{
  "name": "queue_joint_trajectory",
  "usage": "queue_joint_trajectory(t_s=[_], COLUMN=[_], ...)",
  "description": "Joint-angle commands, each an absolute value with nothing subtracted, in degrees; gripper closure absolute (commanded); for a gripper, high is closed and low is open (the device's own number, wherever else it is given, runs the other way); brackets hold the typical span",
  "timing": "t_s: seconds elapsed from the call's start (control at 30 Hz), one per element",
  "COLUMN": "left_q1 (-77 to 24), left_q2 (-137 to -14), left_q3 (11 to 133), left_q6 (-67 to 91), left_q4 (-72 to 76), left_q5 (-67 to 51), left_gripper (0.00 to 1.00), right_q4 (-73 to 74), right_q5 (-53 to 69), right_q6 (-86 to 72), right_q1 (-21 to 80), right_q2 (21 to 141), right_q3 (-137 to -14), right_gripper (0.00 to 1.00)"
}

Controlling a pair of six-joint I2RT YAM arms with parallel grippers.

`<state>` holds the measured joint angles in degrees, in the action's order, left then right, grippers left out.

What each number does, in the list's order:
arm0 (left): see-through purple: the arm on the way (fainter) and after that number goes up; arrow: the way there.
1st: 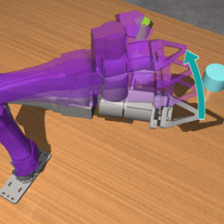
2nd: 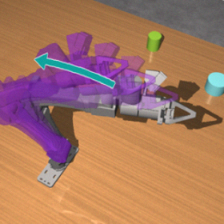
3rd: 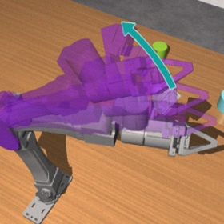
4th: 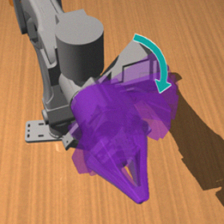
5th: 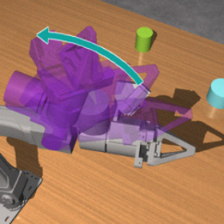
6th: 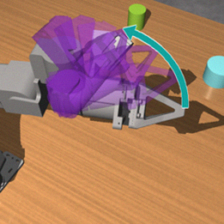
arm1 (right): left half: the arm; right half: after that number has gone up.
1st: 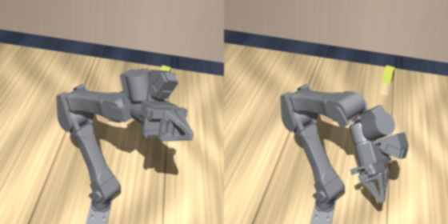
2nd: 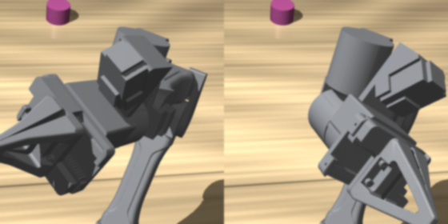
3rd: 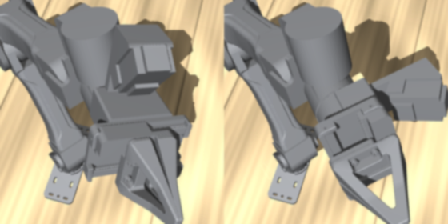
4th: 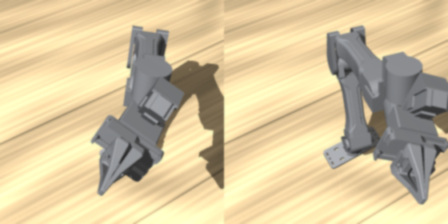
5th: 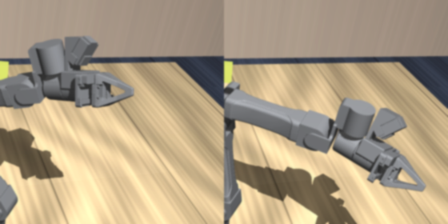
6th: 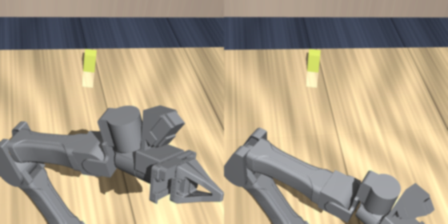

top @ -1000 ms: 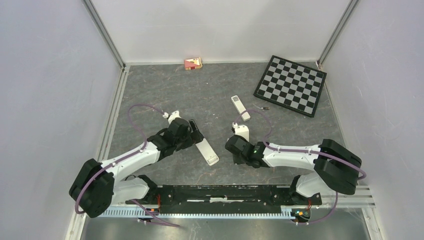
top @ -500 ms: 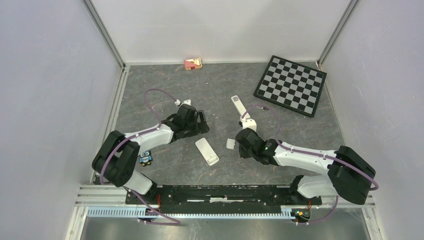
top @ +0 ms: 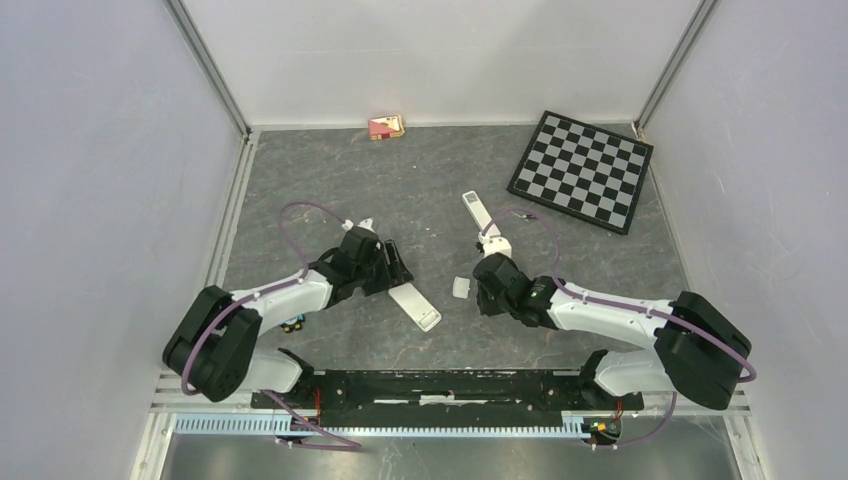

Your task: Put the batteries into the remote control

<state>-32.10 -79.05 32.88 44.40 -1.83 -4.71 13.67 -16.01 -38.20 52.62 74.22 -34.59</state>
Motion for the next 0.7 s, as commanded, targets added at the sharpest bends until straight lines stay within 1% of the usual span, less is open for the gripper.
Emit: queue_joint_trajectory(t_s=[0.0, 0.13, 0.2, 0.23, 0.27, 0.3, 0.37, 0.43, 0.53, 0.57, 0.6, 0.67], left_q1=[-32.0, -32.0, -32.0, -32.0, -32.0, -32.0, -32.0, -32.0, -32.1, -32.1, -32.3, -32.5], left_q2=[-72.5, -67.9, -66.1, -65.0, -63.9, -62.9, -61.1, -59.9, -58.2, -57.6, -57.2, -57.0], left_q3=[31.5, 30.2, 30.2, 30.4, 30.6, 31.3, 33.9, 36.8, 36.9, 36.4, 35.5, 34.0], left_q6=[48.0, 48.8, 48.7, 48.6, 48.6, 49.2, 51.4, 53.4, 56.9, 58.2, 59.5, 61.2], left_q4=[-4.7, -6.0, -8.7, -11.0, -13.5, -16.6, -25.4, -31.8, -33.6, -33.5, -33.0, -31.5], left_q5=[-5.2, -6.1, -4.5, -2.8, -0.8, 2.5, 7.4, 9.5, 8.4, 8.2, 7.9, 5.8], left_gripper=[0.29, 0.29, 0.29, 0.28, 0.24, 0.17, 0.08, 0.07, 0.07, 0.07, 0.06, 0.06], right_q4=[10.7, 10.2, 10.0, 9.9, 9.9, 9.8, 9.5, 10.4, 13.5, 13.8, 14.1, 14.7], right_q5=[-14.6, -13.8, -13.6, -13.4, -13.3, -13.1, -12.8, -12.8, -14.3, -14.7, -15.1, -15.7], right_q6=[-37.6, -37.4, -37.2, -37.1, -37.0, -37.0, -36.8, -36.8, -37.3, -37.5, -37.7, -37.5], right_q1=[52.3, 52.1, 52.1, 52.0, 51.9, 51.9, 51.7, 51.4, 50.3, 49.9, 49.4, 48.3], right_q2=[75.0, 75.9, 76.2, 76.2, 76.2, 76.2, 76.1, 76.4, 76.6, 75.9, 75.2, 73.3], right_q3=[-36.5, -37.0, -37.3, -37.4, -37.4, -37.4, -37.5, -37.8, -38.0, -37.2, -36.5, -35.4], right_gripper=[1.0, 1.0, 1.0, 1.0, 1.0, 1.0, 1.0, 1.0, 0.99, 0.97, 0.92, 0.76])
